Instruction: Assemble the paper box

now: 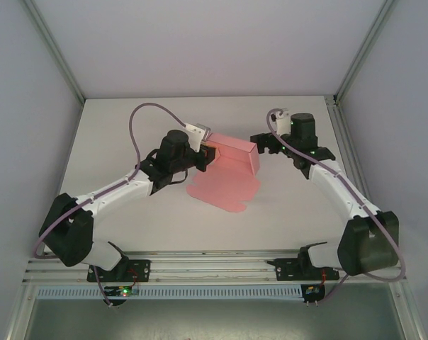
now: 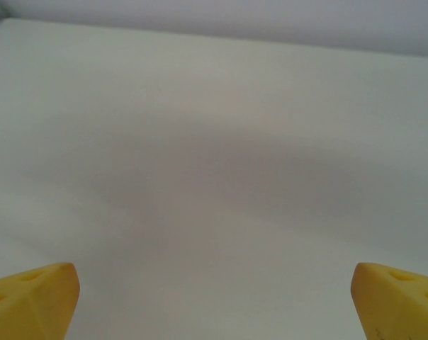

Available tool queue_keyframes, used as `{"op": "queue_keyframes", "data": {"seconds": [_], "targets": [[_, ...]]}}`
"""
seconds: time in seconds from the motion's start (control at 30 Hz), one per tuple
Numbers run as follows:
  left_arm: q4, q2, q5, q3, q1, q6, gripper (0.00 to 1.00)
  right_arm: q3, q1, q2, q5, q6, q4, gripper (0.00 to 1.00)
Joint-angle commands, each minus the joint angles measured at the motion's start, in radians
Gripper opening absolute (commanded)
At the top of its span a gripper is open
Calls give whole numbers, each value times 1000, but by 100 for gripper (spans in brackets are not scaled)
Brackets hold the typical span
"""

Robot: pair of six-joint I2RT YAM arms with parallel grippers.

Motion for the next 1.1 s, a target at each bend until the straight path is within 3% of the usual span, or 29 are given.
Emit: {"op": "queue_keyframes", "data": {"seconds": [0.0,0.33,0.63,0.73,0.87,0.93,1.07], "targets": [[46,24,16,50,1,42,0,3,42,9,-310,18,47,98],[-65,149,-265,211,-34,10,0,-33,190,105,-485,108,193,98],[-151,276,-661,367,-128,-48,0,1,254,167,-525,206,315,98],[-119,278,-603,350,-128,-32,0,-1,242,137,-386,236,278,98],[-68,207,-461,264,-95,133,0,-12,154,46,70,229,66,98],[-91,154,-332,219,-59,286,0,-48,85,-17,273,227,-23,98],[-391,87,-103,238,-16,794,0,-164,-43,-185,469,207,-113,98]]}}
